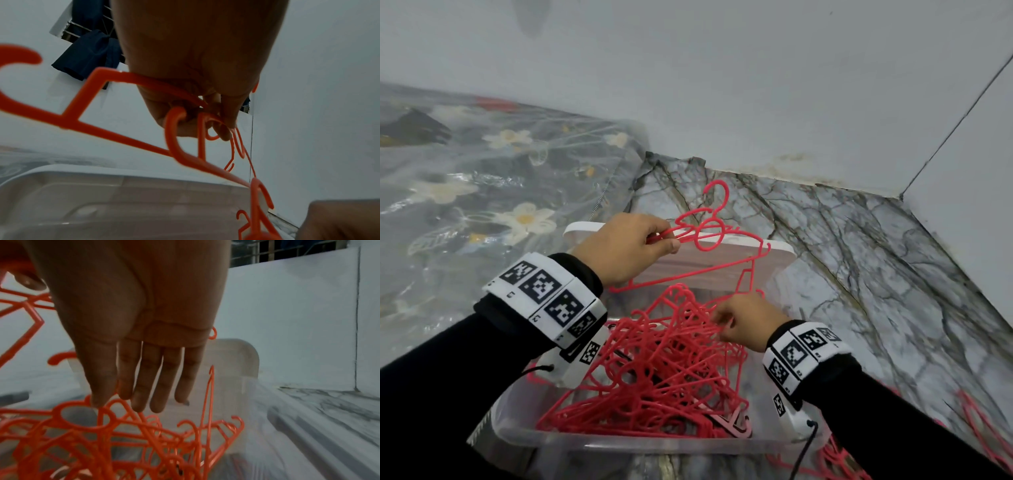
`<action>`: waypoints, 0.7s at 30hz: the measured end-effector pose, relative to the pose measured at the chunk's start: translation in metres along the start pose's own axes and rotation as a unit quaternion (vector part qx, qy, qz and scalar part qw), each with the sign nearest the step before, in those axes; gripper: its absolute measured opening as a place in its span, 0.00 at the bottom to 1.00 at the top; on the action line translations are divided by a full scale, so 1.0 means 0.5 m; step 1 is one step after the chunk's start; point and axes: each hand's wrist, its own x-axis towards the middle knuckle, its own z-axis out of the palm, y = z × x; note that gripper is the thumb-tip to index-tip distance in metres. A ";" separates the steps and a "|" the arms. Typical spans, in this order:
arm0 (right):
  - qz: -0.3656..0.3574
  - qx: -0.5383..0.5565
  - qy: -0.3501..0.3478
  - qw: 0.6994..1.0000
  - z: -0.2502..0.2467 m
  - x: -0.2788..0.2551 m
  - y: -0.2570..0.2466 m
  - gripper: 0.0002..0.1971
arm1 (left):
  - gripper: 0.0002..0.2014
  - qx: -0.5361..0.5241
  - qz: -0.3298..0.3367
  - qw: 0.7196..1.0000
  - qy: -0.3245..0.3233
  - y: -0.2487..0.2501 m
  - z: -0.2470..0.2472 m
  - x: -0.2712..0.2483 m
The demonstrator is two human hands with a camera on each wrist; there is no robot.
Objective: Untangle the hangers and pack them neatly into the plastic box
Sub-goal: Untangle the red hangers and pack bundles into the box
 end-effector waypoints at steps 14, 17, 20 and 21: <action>0.022 0.476 0.245 0.845 -0.101 -0.014 -0.066 0.05 | 0.10 -0.013 0.055 0.998 -0.010 0.033 0.058 -0.004; 0.018 0.541 0.273 0.795 -0.107 -0.007 -0.071 0.04 | 0.09 -0.031 0.069 0.997 -0.002 0.044 0.066 -0.003; 0.021 0.550 0.311 0.775 -0.119 -0.010 -0.056 0.10 | 0.07 -0.076 0.050 0.996 0.023 0.044 0.061 0.003; 0.025 0.540 0.320 0.778 -0.125 -0.012 -0.048 0.11 | 0.06 -0.086 0.040 0.995 0.036 0.042 0.054 0.006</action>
